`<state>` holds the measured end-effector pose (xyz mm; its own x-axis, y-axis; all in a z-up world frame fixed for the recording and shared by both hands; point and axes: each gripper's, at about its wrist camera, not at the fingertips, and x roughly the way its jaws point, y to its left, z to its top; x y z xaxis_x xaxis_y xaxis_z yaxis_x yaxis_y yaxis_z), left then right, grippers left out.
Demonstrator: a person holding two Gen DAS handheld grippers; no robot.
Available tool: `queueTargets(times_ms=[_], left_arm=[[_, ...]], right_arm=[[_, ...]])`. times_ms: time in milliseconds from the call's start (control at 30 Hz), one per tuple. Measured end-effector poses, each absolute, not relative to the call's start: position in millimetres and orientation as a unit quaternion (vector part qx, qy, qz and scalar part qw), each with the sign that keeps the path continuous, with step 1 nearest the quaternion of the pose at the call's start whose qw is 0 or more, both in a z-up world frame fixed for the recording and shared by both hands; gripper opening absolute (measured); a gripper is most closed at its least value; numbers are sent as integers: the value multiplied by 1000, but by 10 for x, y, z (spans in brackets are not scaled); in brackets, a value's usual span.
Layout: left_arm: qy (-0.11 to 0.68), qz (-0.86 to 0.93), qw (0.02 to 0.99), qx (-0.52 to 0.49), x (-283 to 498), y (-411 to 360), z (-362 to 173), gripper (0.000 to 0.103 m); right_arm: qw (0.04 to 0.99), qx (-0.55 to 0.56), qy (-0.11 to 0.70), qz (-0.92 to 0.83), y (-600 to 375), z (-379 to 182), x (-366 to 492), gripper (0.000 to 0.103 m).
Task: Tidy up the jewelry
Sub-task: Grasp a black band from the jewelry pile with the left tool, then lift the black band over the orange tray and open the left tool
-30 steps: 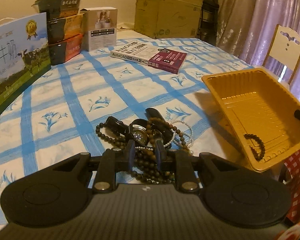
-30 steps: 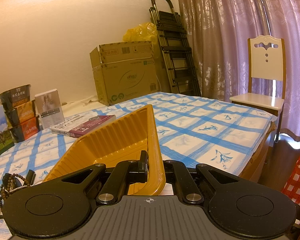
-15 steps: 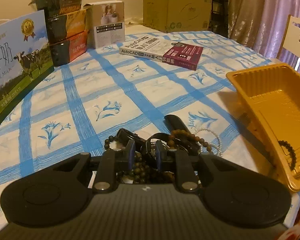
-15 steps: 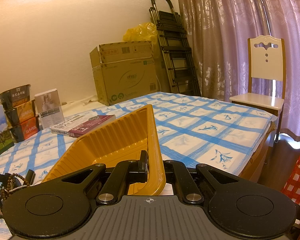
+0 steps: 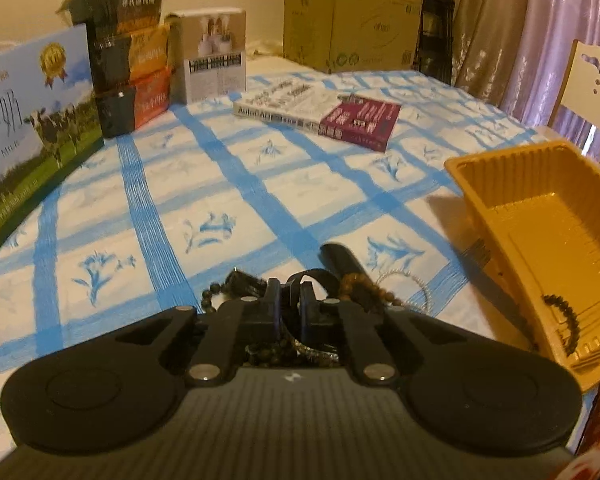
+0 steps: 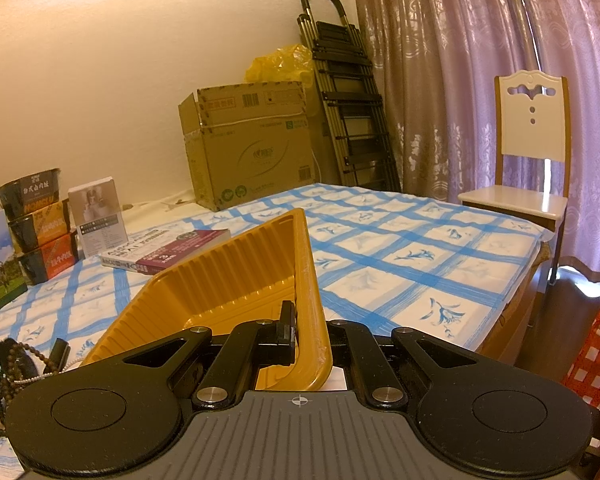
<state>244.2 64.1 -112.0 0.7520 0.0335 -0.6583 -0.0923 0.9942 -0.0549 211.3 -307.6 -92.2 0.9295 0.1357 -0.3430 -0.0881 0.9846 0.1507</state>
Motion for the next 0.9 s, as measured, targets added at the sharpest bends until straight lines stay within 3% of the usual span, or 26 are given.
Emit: queueTargets(times_ms=[233,467,600,767,900], left_arm=[[322,41,945,-32,2332,703,-798,8],[305,35,949,66,2168,607,-586,8],[302,39,950,73,2092,625,-527,8],[290,64,940,170,2091,442,-601,8],[315,58,931,174,2183,414,-874,8]], right_arm=[[980,67,179,57,-3075,-922,2113,6],[980,66,178,58,-3079,-926,2110,6],[980,66,178,58,-3077,-924,2109,6],[980,65,176,60,-3072,-925,2110,6],[980,66,176,60,-3069,-924,2111,6]])
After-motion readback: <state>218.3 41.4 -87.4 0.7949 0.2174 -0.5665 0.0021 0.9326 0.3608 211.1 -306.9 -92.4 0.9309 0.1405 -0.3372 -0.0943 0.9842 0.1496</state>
